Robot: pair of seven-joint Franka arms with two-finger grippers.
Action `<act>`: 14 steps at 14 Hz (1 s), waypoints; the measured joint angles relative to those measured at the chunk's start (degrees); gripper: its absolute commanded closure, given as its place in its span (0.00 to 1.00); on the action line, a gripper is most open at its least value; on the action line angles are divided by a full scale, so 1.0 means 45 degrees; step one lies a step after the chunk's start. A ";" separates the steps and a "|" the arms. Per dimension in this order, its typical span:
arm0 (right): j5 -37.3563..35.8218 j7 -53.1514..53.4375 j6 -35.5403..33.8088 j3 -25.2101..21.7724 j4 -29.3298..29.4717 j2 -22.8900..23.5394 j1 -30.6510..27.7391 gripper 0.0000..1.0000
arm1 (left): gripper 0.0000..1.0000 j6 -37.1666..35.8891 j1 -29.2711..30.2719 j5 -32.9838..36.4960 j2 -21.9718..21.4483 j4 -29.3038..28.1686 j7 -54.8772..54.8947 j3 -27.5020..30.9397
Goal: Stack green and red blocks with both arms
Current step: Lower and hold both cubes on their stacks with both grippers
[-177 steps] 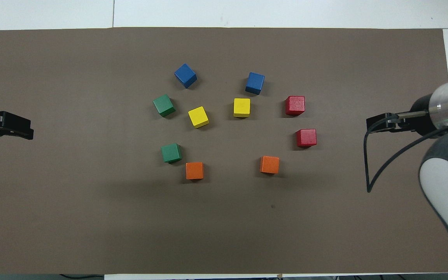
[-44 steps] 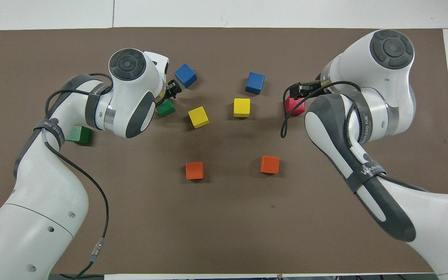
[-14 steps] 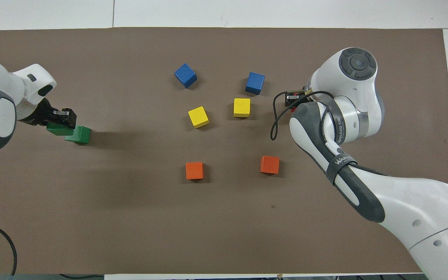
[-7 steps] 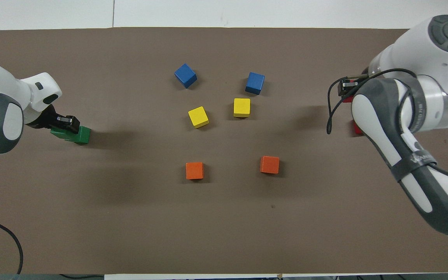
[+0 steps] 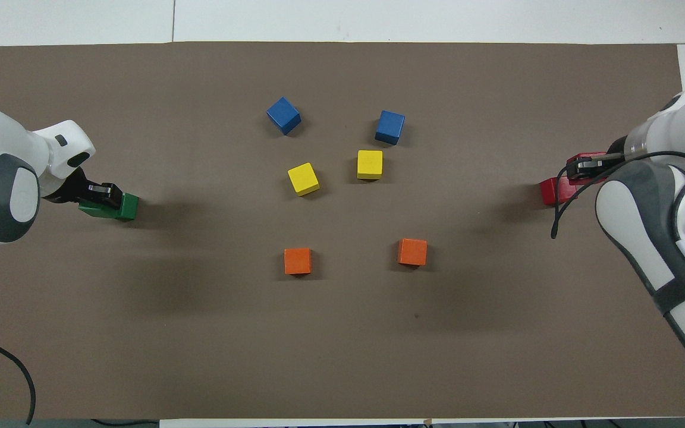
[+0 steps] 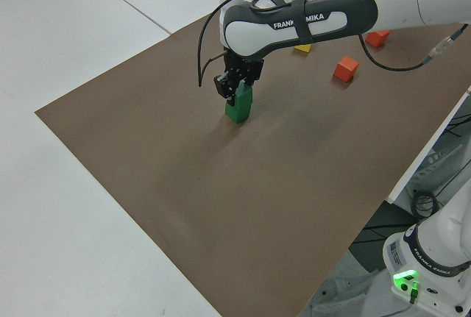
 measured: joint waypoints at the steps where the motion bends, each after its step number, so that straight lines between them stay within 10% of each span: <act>1: 0.0138 0.0000 0.0187 0.0003 -0.0244 -0.0004 -0.0004 1.00 | 1.00 0.0033 0.0000 0.0000 0.0000 -0.0009 0.0000 -0.0004; 5: 0.0208 -0.0019 0.0496 0.0072 -0.0500 -0.0006 -0.0004 1.00 | 1.00 0.0179 -0.0001 0.0000 0.0000 -0.0025 0.0000 -0.0030; 11: 0.0215 -0.0908 0.1162 0.0107 -0.0863 0.0111 -0.0004 1.00 | 0.64 0.0423 -0.0005 -0.0001 -0.0053 -0.0166 0.0001 -0.0059; 14: 0.0216 -0.1168 0.1456 0.0102 -0.0934 0.0256 -0.0012 1.00 | 0.00 0.0537 -0.0006 -0.0001 -0.0075 -0.0217 0.0005 -0.0063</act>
